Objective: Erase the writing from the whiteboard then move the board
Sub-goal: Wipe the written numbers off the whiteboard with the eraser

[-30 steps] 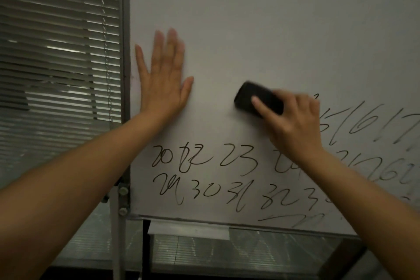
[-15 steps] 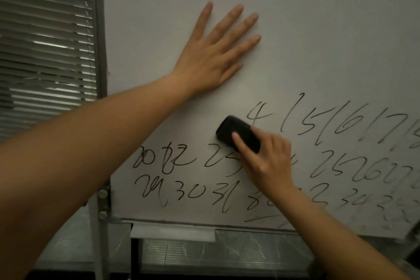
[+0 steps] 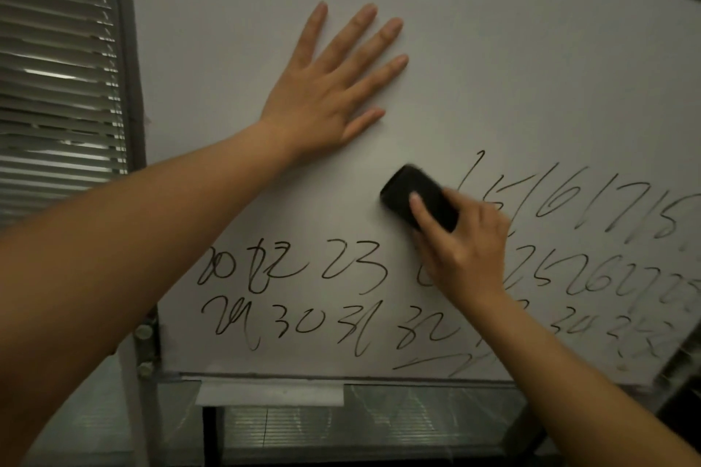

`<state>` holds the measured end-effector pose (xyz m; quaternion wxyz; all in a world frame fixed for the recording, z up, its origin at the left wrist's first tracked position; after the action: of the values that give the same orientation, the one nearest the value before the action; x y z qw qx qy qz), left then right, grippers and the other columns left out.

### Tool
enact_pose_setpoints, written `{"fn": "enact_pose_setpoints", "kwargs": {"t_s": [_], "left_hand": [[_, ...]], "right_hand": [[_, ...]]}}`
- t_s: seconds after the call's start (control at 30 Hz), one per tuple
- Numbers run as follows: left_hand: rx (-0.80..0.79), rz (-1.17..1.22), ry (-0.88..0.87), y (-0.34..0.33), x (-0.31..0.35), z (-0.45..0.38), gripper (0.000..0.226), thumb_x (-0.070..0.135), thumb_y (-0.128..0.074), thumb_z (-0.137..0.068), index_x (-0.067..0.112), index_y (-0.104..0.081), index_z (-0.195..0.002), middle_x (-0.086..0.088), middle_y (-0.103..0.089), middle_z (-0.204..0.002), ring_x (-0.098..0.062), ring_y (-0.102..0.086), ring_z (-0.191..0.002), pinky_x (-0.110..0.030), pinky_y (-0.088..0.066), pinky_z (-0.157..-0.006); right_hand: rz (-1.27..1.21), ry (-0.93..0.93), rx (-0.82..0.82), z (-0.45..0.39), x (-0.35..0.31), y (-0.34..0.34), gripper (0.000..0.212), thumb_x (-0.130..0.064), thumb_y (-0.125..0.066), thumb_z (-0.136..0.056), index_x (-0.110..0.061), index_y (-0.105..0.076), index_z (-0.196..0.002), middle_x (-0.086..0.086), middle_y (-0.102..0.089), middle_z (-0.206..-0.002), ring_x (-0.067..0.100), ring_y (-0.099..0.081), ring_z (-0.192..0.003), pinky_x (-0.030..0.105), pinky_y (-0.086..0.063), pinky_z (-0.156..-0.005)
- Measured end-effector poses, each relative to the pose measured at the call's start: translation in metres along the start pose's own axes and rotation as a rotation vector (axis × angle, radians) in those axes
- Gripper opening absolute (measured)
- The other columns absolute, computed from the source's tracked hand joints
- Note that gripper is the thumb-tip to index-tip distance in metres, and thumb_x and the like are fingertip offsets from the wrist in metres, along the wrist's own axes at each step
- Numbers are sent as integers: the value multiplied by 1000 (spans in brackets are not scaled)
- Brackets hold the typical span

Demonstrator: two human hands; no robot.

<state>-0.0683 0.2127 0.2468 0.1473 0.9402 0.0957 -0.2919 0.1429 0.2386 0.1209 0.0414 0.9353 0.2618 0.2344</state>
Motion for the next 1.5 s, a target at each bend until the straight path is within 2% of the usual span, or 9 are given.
{"fn": "enact_pose_setpoints", "kwargs": {"t_s": [0.2,0.43,0.57,0.8,1.0,1.2,1.33,1.4,1.5], "left_hand": [[-29,-15,1,-6,-1,-1,59,48,-24,-105,21,-10,-156,-11,-10,-162,-34,-8,-148,-58,-1,-114],[16,1,-2,-12,-1,-3,58,45,-29,-105,19,-18,-155,-12,-15,-161,-36,-13,-147,-64,-10,-113],[53,7,-2,-11,-4,0,57,44,-33,-105,18,-22,-155,-13,-18,-160,-36,-16,-147,-64,-11,-112],[53,-9,-11,-10,-1,-1,57,44,-30,-105,18,-19,-155,-13,-17,-161,-36,-14,-147,-59,-4,-114],[61,3,-4,-12,-2,-1,55,43,-29,-106,16,-25,-154,-14,-21,-159,-37,-18,-146,-65,-13,-112],[62,4,-5,-9,1,-3,54,40,-28,-106,15,-26,-154,-15,-21,-159,-38,-18,-146,-66,-13,-111],[73,-3,-7,-6,2,-1,54,40,-28,-106,16,-26,-154,-14,-22,-159,-37,-19,-146,-65,-13,-111],[86,9,-8,-3,-1,1,53,39,-29,-106,16,-26,-154,-15,-23,-158,-37,-20,-145,-65,-13,-111],[110,10,-19,0,-1,2,53,38,-32,-105,15,-28,-153,-16,-26,-157,-38,-22,-145,-64,-14,-111]], "right_hand": [[35,180,-80,20,4,-1,63,-10,-75,-74,-22,-49,-130,19,-46,-120,31,-46,-91,38,-30,-72],[111,-82,36,-32,46,9,38,-24,-66,-88,-19,-62,-126,21,-56,-110,31,-46,-88,38,-30,-72],[24,45,-23,6,24,-2,46,-21,-67,-88,-21,-50,-130,21,-52,-114,33,-51,-86,39,-32,-71],[67,237,-81,27,29,4,60,-9,-71,-77,-22,-50,-131,19,-48,-120,32,-46,-91,39,-32,-72],[69,117,-26,-16,55,9,60,-8,-72,-77,-24,-49,-131,17,-45,-119,31,-45,-87,39,-31,-71],[-81,324,-31,-23,-19,-5,44,-9,-57,-88,-17,-47,-130,21,-43,-119,31,-45,-90,40,-31,-73],[-137,307,-72,-34,-70,-12,41,-7,-32,-98,-15,-62,-124,23,-57,-114,31,-48,-91,39,-33,-74],[-135,299,-66,-37,-73,-10,43,-7,-30,-99,-15,-65,-122,23,-59,-113,32,-49,-92,39,-33,-74],[-108,351,-63,-23,-55,-4,36,-7,-34,-100,-16,-52,-129,21,-47,-119,32,-47,-97,40,-33,-76]]}}
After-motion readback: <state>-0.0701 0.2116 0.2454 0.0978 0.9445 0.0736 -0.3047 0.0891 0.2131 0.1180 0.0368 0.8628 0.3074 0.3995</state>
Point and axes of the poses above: each hand's wrist, its own z-axis away from the middle knuckle, its own y-axis out of the back of the hand, x = y × z, the point moved 4 cm from there along -z, towards the middle knuckle
